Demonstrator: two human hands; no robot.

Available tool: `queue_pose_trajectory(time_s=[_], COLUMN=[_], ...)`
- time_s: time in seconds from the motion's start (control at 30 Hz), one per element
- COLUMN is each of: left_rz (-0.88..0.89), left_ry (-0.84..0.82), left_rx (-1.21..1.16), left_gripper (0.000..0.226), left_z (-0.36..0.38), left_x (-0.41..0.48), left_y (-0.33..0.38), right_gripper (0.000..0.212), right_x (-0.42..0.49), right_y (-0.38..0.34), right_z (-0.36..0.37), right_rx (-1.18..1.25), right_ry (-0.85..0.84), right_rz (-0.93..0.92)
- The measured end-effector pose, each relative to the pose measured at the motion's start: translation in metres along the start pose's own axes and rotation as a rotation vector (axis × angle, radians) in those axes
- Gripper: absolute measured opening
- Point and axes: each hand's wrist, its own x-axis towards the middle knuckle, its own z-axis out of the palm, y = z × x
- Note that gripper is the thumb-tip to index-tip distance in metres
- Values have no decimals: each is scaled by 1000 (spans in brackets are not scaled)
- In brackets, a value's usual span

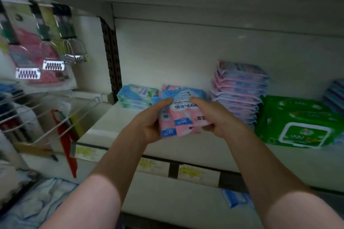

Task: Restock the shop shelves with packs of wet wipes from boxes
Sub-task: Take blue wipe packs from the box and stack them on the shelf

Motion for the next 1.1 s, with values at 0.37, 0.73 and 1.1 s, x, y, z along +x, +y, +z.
queue_pose_trajectory(time_s=[0.37, 0.73, 1.1], left_rz=[-2, 41, 61], left_ry=[122, 100, 45], left_rx=[-261, -161, 28], left_gripper=[15, 10, 10], left_z=[-53, -35, -35], left_x=[38, 77, 98], left_y=[43, 66, 87], right_gripper=[8, 15, 11], right_x=[54, 82, 87], right_y=[-9, -10, -13], right_z=[26, 49, 35], right_rx=[531, 605, 247], right_ry=[65, 156, 63], right_rz=[14, 34, 70])
